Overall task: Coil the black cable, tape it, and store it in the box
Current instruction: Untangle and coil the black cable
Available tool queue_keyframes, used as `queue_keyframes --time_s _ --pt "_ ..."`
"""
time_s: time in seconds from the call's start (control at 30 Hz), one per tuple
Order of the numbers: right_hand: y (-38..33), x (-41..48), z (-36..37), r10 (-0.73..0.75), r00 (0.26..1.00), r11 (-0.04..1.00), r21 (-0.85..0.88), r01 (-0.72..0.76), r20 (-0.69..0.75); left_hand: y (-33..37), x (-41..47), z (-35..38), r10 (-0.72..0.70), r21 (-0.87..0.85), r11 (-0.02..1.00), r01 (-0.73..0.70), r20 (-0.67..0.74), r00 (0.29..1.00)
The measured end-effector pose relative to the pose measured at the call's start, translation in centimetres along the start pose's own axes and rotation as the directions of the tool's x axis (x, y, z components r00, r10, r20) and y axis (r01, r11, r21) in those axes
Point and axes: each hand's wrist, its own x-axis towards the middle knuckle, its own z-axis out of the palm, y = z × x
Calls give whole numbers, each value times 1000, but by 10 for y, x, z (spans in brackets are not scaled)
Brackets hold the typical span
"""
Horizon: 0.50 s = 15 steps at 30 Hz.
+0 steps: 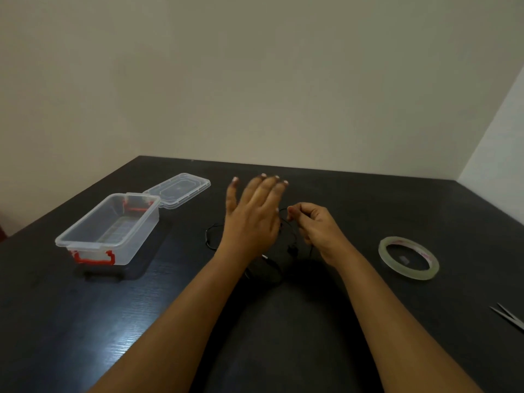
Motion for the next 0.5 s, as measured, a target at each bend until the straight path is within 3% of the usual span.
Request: queue_keyframes --time_s 0.03,0.13,0.2,0.27,0.37,0.43,0.5 --pt "-2 -1 0 -1 1000 1000 16 0 21 2 0 0 57 -32 998 -54 79 995" --pt "-5 -4 0 20 998 1000 -10 -19 59 0 2 2 71 -177 984 -17 304 950" --pt "-2 -3 -2 43 997 999 -28 -41 65 -6 6 2 86 -144 989 -46 279 956" --pt "2 0 -6 59 997 998 31 -60 47 -17 8 -1 -82 -136 986 99 126 989" --pt "5 4 -15 55 998 982 178 -58 22 -41 7 -7 -482 -266 848 458 -29 876" --pt "7 4 -16 58 998 979 195 -60 20 -49 4 -6 -556 -187 814 550 18 831" --pt "8 3 -13 62 998 983 171 -65 26 -44 3 -3 -525 -94 843 530 75 848"
